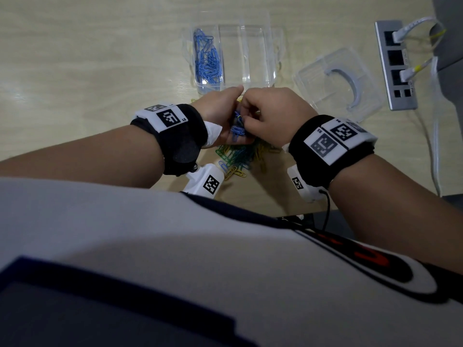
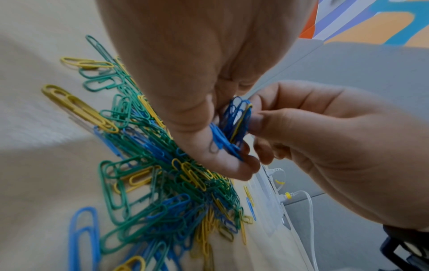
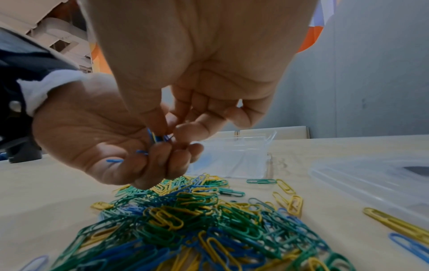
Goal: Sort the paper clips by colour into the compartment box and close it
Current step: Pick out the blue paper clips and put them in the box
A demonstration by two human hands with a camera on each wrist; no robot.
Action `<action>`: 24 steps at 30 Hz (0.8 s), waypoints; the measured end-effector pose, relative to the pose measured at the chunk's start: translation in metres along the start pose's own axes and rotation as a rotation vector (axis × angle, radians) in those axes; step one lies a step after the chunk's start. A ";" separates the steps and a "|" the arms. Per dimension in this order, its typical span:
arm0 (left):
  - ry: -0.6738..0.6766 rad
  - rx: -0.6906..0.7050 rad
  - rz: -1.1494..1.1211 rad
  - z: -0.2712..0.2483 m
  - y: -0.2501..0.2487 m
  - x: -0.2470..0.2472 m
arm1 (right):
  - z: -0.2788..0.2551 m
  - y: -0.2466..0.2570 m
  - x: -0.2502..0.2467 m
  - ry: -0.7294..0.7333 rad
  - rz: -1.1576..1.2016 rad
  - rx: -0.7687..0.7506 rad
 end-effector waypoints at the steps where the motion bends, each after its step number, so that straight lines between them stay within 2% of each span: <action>1: -0.001 0.003 0.015 0.000 0.000 0.000 | -0.001 -0.001 -0.001 -0.007 0.003 0.007; 7: 0.004 0.037 0.046 -0.004 -0.001 0.001 | -0.007 -0.003 -0.006 -0.137 0.124 0.043; 12: 0.020 0.009 0.096 -0.004 0.001 0.003 | -0.009 -0.008 -0.005 -0.216 0.261 0.067; 16: -0.039 0.017 0.100 0.001 -0.001 -0.003 | -0.011 -0.010 -0.003 -0.207 0.296 0.068; 24: -0.011 0.024 0.118 0.000 -0.002 -0.002 | -0.007 -0.011 -0.004 -0.148 0.186 0.043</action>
Point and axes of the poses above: each hand's wrist, its own z-axis towards the middle knuckle, its own x-axis out of the palm, y = z × x, the point moved 5 cm from there along z, towards the middle knuckle, and after that the axes turned 14 degrees about -x, right-handed, at the moved point
